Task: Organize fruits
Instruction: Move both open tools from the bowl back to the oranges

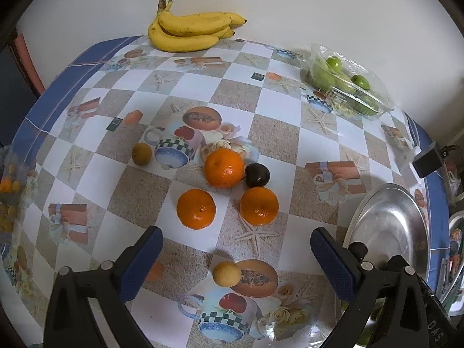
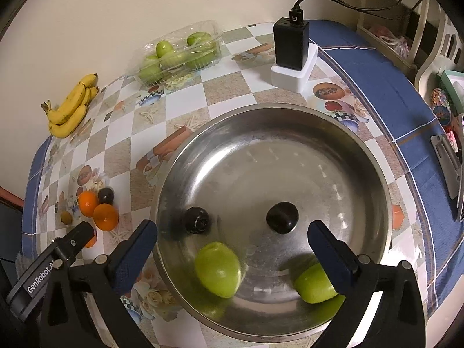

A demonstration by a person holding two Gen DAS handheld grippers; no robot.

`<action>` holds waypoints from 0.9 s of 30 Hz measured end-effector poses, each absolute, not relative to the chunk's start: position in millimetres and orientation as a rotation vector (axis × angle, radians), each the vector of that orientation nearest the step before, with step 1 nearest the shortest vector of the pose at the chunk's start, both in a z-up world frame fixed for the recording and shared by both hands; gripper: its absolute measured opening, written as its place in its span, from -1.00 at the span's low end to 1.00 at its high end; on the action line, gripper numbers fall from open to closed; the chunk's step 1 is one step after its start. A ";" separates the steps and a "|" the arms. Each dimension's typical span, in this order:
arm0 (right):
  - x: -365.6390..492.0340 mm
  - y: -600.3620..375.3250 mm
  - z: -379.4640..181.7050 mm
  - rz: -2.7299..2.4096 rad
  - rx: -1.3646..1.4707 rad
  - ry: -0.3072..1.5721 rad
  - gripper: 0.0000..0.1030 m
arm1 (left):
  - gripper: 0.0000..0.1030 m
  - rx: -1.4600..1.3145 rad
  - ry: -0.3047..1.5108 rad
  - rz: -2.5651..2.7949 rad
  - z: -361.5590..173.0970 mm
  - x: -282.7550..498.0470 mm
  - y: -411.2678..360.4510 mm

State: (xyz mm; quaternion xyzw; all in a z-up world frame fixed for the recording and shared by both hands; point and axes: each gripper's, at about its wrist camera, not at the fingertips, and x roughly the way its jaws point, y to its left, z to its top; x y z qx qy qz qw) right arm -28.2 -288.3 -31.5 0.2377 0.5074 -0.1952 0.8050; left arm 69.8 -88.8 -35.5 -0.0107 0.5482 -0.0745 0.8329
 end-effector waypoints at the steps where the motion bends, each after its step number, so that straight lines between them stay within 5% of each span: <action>1: -28.0 -288.2 -31.7 -0.420 0.505 1.088 1.00 | 1.00 -0.021 1.162 -0.159 -35.5 69.8 -89.0; 27: -3.2 -258.7 -20.9 -0.326 0.488 1.032 1.00 | 1.00 -0.020 1.123 -0.161 -23.0 95.2 -55.8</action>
